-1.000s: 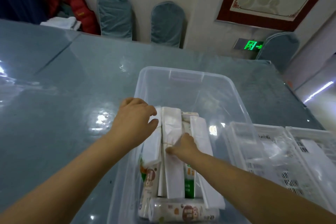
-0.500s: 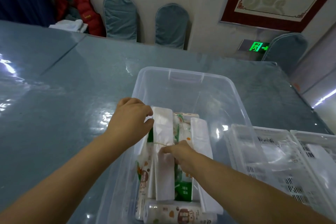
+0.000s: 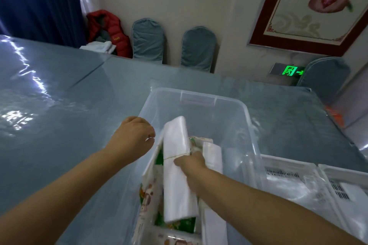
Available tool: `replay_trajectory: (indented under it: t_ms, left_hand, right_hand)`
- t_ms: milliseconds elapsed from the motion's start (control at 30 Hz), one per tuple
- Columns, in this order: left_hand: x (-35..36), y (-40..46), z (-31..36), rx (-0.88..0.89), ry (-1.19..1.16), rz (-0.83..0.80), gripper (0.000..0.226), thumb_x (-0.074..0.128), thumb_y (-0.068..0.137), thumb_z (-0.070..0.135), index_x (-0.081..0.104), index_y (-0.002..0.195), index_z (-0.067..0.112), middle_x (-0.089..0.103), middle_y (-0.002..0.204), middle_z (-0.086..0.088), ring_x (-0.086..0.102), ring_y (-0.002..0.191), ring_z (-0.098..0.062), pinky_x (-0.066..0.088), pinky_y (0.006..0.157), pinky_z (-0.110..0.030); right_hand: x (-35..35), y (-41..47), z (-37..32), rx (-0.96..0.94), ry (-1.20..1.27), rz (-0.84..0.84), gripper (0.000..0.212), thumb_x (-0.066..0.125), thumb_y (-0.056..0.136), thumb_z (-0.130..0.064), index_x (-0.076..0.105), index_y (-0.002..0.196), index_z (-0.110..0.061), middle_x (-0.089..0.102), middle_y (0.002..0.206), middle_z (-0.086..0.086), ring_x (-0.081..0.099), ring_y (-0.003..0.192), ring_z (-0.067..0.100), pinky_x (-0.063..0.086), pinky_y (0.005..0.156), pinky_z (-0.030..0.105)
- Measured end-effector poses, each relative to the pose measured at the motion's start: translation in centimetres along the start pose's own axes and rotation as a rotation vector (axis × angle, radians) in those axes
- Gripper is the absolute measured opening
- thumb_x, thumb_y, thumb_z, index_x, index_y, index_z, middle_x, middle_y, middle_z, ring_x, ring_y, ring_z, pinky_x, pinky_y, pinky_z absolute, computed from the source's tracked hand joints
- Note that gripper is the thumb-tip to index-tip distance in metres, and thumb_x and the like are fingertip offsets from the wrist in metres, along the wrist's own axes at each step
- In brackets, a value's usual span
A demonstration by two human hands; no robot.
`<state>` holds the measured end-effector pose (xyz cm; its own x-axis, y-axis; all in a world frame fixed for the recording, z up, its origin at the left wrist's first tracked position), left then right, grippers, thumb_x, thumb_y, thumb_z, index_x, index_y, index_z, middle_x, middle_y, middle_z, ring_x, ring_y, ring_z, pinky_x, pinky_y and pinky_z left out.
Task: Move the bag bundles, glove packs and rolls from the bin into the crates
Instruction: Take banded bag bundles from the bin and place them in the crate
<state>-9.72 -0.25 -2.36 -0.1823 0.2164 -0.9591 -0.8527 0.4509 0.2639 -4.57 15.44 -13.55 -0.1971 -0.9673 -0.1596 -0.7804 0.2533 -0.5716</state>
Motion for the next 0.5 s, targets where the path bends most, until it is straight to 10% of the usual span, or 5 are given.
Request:
replay_trajectory:
  t_ms: [233,367,500]
  left_hand:
    - [2.9,0.5,3.9,0.074,0.408,-0.322,0.032,0.041,0.084,0.042,0.060,0.102,0.024,0.066,0.101,0.002,0.049,0.113,-0.021,0.022,0.104,-0.042]
    - [6.2,1.4,8.8,0.033,0.004,-0.431,0.035,0.049,0.082,0.045,0.059,0.111,0.027,0.065,0.110,-0.001,0.057,0.102,-0.022,0.045,0.085,-0.031]
    - [13.6,-0.7,12.6,-0.113,-0.279,-0.867,0.046,0.057,0.084,0.039,0.049,0.126,0.021,0.059,0.123,-0.001,0.056,0.100,-0.018,0.044,0.078,-0.025]
  right_hand:
    - [-10.8,-2.6,-9.2,-0.518,-0.045,0.230,0.040,0.072,0.071,-0.008,0.046,0.098,-0.019,0.057,0.084,-0.010,0.057,0.072,0.005,0.044,0.058,0.021]
    - [-15.4,-3.4,-11.7,-0.721,-0.055,0.371,0.050,0.071,0.072,-0.015,0.040,0.108,-0.030,0.055,0.091,-0.024,0.059,0.078,-0.001,0.047,0.066,0.018]
    - [-17.2,-2.4,-10.7,-0.725,-0.150,0.404,0.061,0.069,0.076,-0.020,0.035,0.125,-0.029,0.053,0.095,-0.026,0.059,0.081,0.007,0.048,0.070,0.026]
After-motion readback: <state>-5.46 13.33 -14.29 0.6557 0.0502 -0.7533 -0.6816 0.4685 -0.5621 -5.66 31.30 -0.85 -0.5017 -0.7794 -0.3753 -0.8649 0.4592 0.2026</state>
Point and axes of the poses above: each hand's wrist, its own y-axis towards the middle knuckle, its own x-axis out of the palm, z = x × y, the point moved 7 cm from there along y, towards the middle knuckle
